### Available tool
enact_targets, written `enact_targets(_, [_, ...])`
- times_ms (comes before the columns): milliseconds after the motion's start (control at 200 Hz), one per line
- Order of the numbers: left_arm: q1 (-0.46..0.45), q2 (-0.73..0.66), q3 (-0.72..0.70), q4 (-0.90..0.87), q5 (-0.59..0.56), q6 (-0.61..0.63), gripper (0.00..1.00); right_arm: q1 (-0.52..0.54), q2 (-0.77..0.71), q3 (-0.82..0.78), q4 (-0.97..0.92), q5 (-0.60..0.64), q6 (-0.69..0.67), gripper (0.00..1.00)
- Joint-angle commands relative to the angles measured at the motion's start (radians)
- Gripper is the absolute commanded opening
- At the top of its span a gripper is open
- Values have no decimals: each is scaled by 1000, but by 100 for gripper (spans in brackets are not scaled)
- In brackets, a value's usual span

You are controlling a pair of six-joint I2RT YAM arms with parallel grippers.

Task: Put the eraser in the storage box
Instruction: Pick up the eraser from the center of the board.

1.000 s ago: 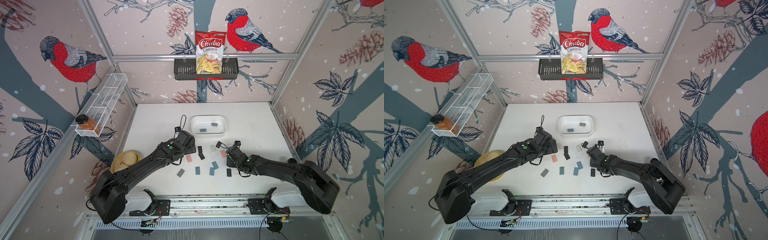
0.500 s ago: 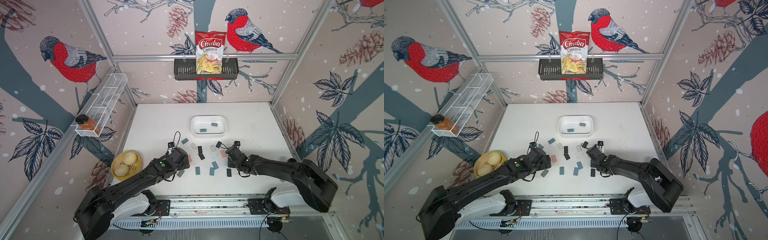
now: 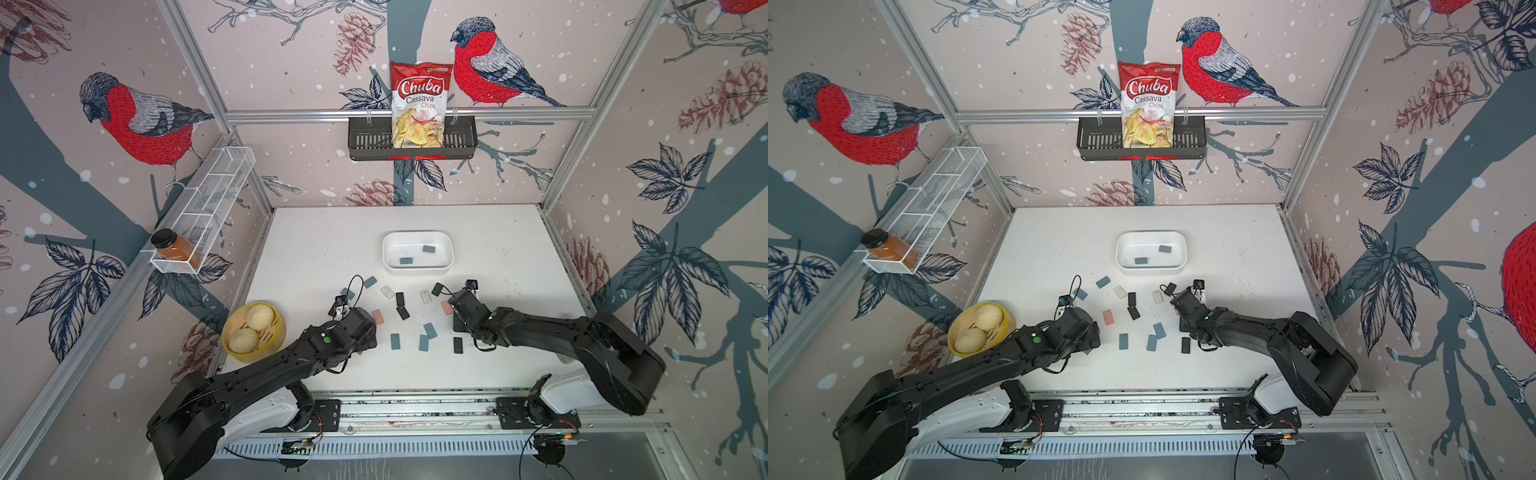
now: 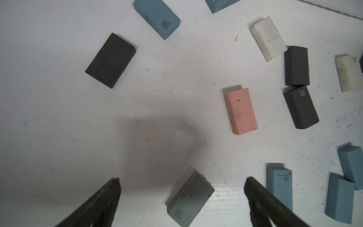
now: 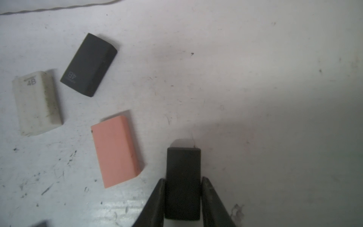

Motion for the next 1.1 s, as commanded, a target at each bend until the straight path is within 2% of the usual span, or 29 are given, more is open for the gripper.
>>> enact_targets(0, [-6, 7, -9, -4, -30, -16, 99, -1, 5, 2, -20, -25, -12, 31])
enact_targets(215, [-13, -2, -35, 5, -26, -12, 99, 0, -10, 3, -28, -26, -9, 22])
enact_targets(430, [-25, -5, -59, 39, 3, 26, 94, 1, -35, 14, -48, -19, -7, 15])
enact_targets(676, [-41, -4, -88, 94, 24, 65, 89, 1, -81, 28, -66, -16, 2, 11])
enact_targets(1096, [-49, 132, -77, 155, 54, 110, 77, 1, -154, 46, -105, -8, 8, 8])
